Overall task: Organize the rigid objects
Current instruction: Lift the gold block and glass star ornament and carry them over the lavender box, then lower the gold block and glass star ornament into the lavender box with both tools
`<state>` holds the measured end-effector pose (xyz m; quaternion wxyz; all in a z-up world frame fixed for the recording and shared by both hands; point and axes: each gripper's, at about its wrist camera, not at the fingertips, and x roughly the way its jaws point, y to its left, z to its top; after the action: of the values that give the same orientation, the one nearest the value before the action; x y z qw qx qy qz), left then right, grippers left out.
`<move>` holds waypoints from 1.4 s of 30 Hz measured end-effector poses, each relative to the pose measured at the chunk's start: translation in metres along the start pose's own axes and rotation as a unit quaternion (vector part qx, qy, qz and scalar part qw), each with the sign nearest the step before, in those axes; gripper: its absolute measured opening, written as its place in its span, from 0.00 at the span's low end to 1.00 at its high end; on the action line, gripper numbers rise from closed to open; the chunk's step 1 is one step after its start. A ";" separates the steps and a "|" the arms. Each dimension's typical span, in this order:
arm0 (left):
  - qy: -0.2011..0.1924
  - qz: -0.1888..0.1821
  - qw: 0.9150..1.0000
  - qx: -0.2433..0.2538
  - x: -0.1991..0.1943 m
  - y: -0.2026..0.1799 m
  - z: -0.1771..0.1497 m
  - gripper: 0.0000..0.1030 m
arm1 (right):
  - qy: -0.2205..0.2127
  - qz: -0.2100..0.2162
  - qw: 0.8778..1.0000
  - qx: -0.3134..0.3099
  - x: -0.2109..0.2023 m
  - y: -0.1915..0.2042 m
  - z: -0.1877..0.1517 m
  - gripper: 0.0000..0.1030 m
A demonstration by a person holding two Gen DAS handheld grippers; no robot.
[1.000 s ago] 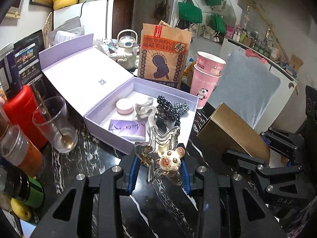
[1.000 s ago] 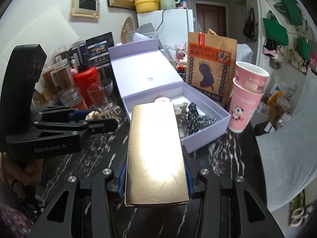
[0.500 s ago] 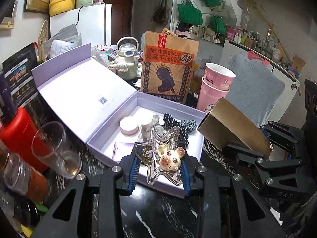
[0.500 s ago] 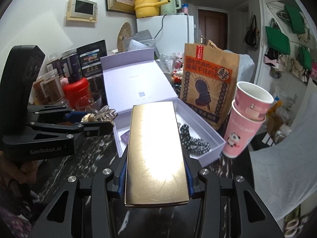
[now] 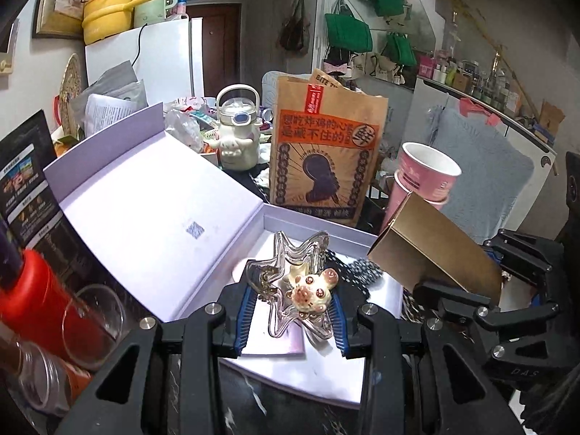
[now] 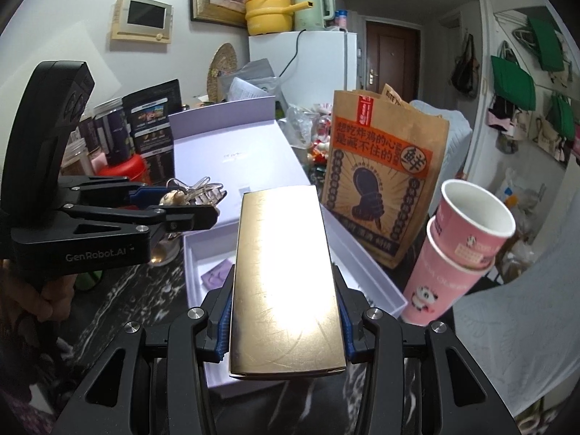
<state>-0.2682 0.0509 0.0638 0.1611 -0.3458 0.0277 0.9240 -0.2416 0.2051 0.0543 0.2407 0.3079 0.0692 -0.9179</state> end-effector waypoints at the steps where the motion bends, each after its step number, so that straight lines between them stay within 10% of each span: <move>1: 0.000 0.002 1.000 0.001 0.003 0.002 0.002 0.34 | 0.000 -0.001 1.000 -0.001 0.002 -0.001 0.002 0.43; 42: 0.087 -0.004 0.996 -0.024 0.097 0.029 -0.031 0.34 | 0.085 -0.020 0.996 0.000 0.106 -0.013 -0.019 0.43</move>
<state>-0.3266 0.0459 -0.0241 0.1537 -0.4288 0.0179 0.8901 -0.3112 0.1794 -0.0242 0.2153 0.3833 0.0960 -0.8930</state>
